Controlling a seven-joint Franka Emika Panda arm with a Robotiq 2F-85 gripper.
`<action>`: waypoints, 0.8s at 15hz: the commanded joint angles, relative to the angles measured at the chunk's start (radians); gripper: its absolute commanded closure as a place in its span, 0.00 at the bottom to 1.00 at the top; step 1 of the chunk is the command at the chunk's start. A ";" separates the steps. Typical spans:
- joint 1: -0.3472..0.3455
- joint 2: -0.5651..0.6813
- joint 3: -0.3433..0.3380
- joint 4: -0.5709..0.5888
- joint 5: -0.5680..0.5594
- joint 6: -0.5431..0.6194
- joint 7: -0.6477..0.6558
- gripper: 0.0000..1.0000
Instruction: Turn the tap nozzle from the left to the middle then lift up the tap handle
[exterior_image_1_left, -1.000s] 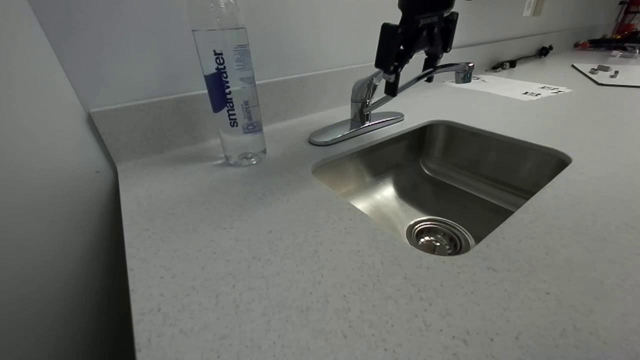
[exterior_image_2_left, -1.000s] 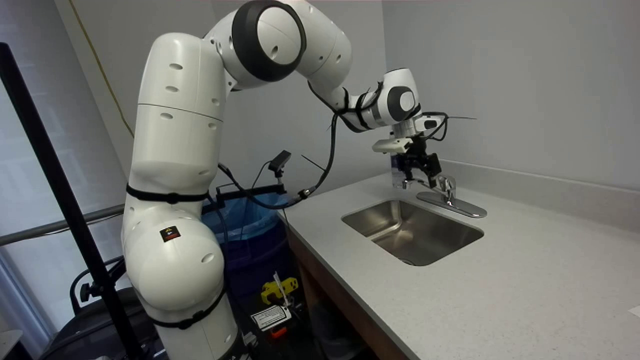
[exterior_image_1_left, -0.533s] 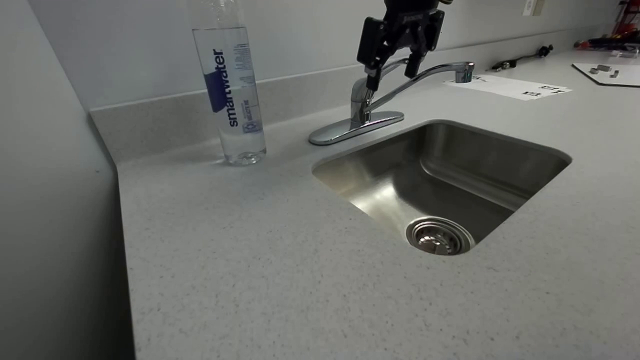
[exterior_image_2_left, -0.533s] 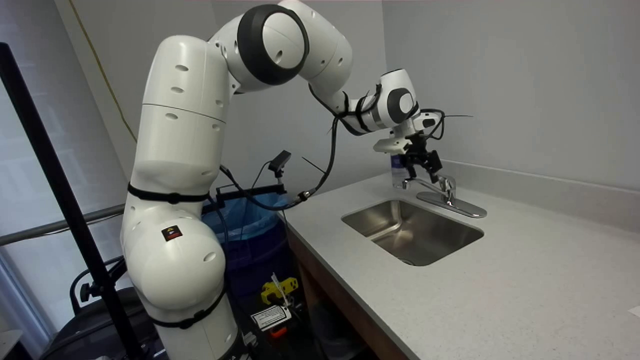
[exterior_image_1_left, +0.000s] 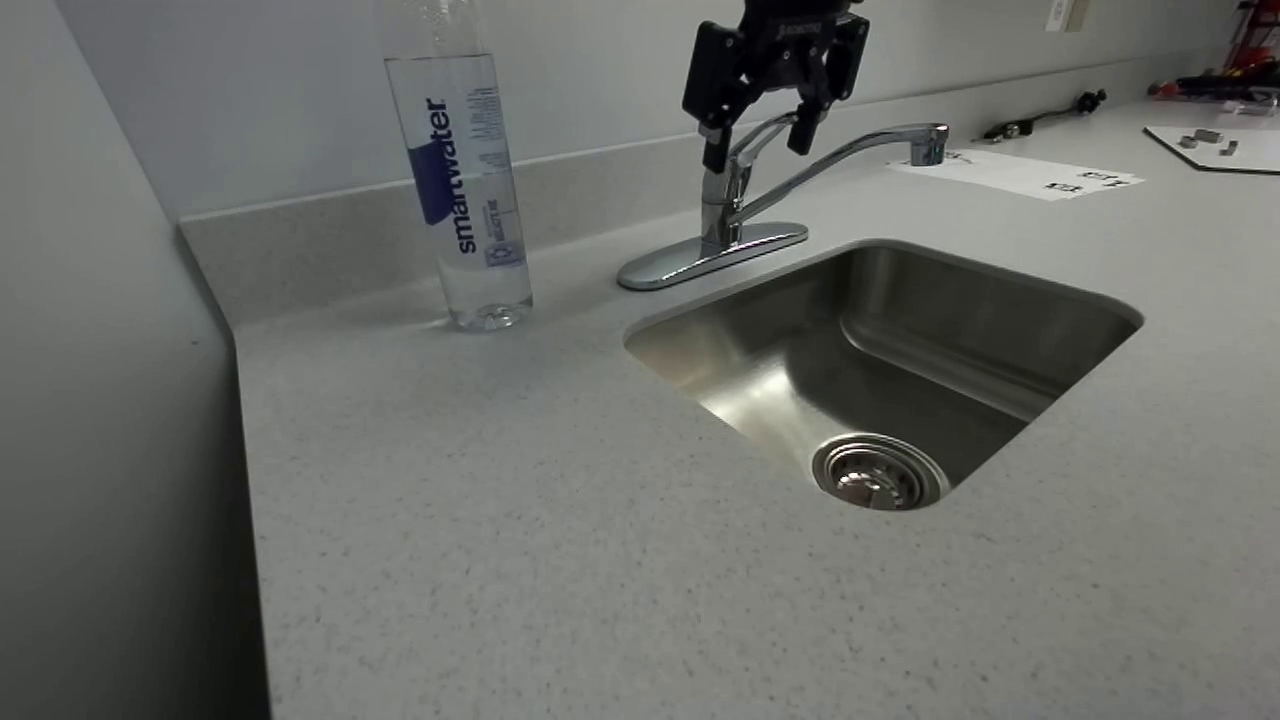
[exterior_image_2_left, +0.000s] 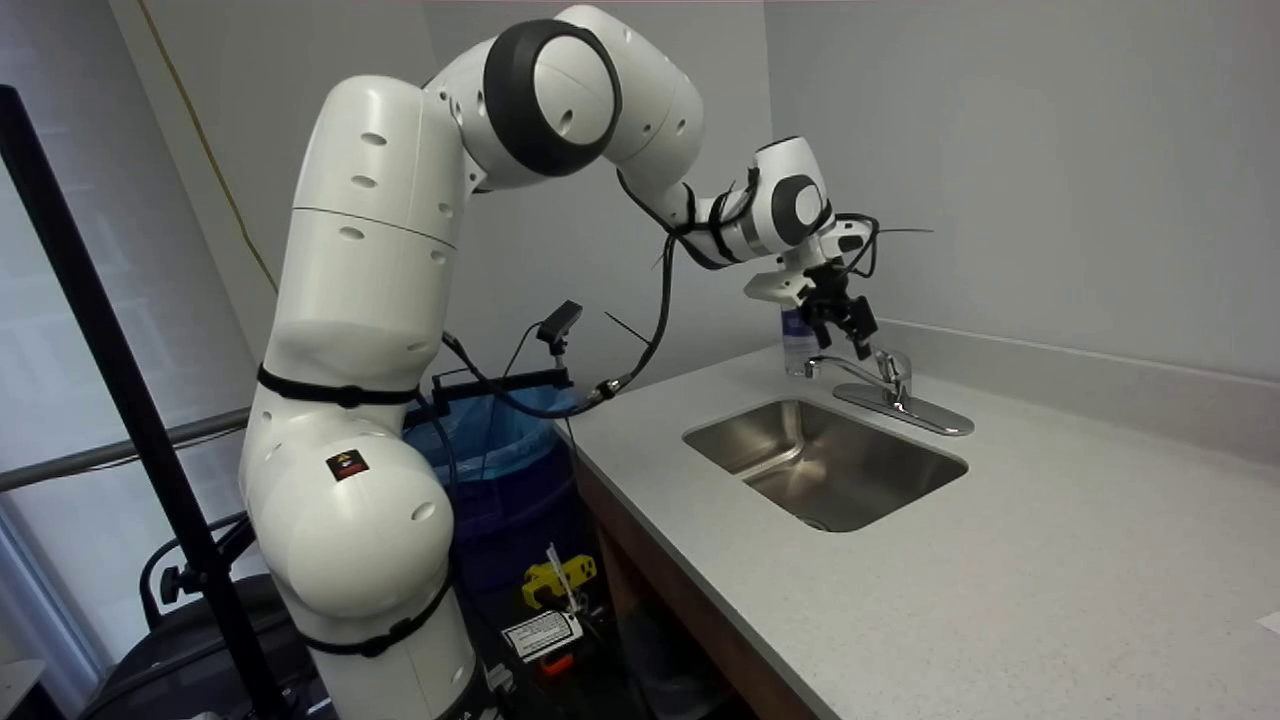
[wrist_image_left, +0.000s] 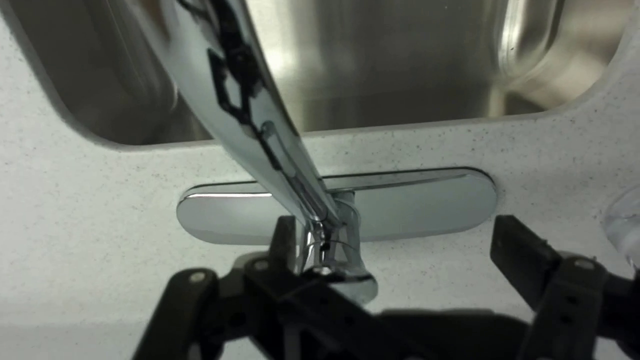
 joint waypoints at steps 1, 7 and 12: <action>0.037 0.033 -0.038 0.047 -0.016 0.063 0.054 0.00; 0.058 0.053 -0.073 0.069 -0.020 0.125 0.094 0.00; 0.067 0.068 -0.098 0.090 -0.018 0.163 0.122 0.00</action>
